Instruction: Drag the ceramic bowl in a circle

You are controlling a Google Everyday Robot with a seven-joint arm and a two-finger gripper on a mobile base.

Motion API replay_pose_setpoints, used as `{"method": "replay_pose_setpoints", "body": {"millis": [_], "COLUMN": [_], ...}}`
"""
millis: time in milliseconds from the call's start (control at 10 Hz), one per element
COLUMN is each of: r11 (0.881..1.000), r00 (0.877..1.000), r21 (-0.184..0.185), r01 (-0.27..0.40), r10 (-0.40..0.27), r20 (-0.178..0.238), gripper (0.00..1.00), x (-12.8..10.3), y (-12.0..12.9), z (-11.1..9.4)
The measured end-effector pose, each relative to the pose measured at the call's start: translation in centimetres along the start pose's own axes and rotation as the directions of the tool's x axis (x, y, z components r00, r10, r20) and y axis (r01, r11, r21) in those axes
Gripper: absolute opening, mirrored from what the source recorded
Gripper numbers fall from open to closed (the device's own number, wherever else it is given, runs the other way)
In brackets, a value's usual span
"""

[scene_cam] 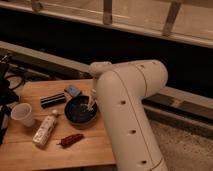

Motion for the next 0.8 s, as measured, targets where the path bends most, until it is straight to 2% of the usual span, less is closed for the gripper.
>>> {"method": "replay_pose_setpoints", "body": {"millis": [100, 200, 400, 700, 800], "r11": [1.000, 0.999, 1.000, 1.000, 1.000], "r00": [1.000, 1.000, 1.000, 1.000, 1.000], "r21": [-0.016, -0.033, -0.024, -0.025, -0.028], "r01": [-0.007, -0.006, 0.000, 0.000, -0.002], "r10": [0.007, 0.005, -0.001, -0.001, 0.001], "r20": [-0.014, -0.020, -0.021, -0.024, -0.025], "gripper": [0.61, 0.53, 0.37, 0.05, 0.01], "x": [-0.05, -0.06, -0.01, 0.06, 0.10], "y": [-0.43, -0.38, -0.45, -0.43, -0.42], "z": [0.77, 1.48, 1.41, 1.02, 1.00]}}
